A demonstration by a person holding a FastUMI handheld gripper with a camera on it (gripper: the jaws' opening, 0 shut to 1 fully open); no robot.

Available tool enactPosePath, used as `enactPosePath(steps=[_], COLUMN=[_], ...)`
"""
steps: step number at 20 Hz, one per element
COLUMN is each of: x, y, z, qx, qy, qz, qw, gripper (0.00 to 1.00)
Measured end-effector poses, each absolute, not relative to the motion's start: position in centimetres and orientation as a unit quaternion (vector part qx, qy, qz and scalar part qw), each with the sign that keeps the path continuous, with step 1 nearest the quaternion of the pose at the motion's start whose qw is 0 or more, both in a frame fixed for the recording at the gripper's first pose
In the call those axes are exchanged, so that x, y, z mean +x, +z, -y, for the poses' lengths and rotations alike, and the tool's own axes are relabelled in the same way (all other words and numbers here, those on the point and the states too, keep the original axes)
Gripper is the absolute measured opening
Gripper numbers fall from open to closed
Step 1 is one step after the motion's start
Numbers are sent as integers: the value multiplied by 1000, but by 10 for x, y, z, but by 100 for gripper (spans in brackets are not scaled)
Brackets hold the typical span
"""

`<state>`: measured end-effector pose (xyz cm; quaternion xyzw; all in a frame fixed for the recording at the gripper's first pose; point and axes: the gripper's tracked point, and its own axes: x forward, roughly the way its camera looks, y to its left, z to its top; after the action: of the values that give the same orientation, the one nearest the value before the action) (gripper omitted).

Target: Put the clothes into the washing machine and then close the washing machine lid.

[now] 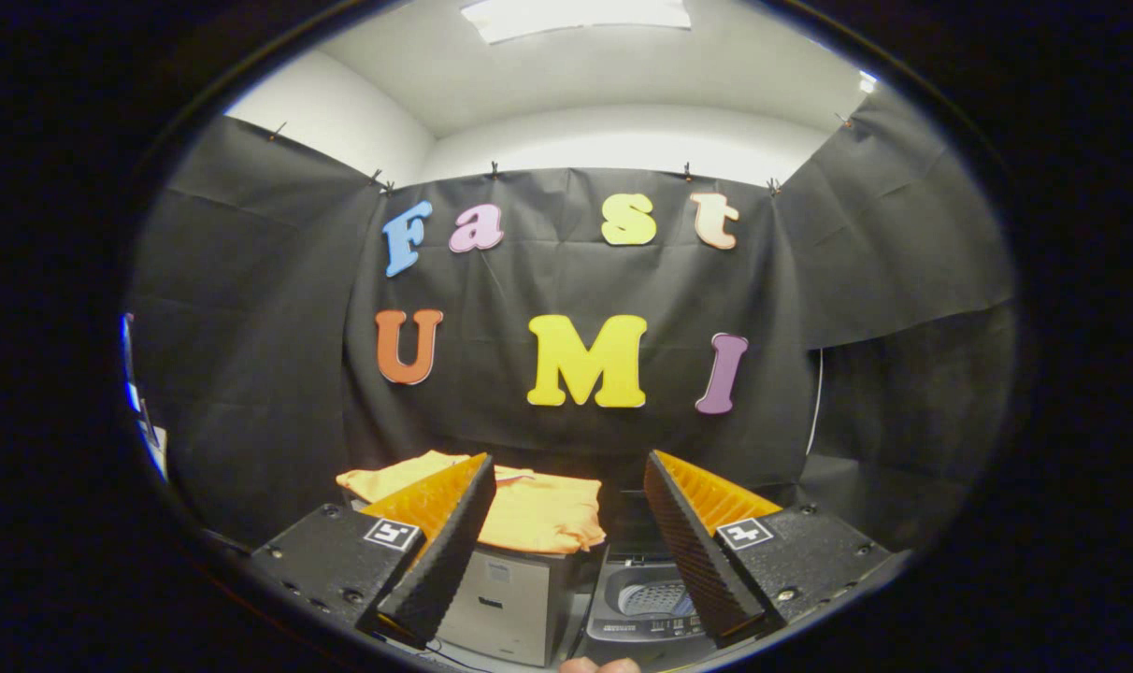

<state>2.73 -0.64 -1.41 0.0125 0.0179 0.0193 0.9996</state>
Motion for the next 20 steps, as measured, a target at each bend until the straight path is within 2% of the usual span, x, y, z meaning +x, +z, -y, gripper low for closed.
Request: enactPosePath(steps=[9, 20], x=[41, 88], y=[-8, 5], z=[4, -86], qx=[28, 42], qy=[11, 47], qz=[-12, -31], qw=[999, 998], gripper=[100, 100])
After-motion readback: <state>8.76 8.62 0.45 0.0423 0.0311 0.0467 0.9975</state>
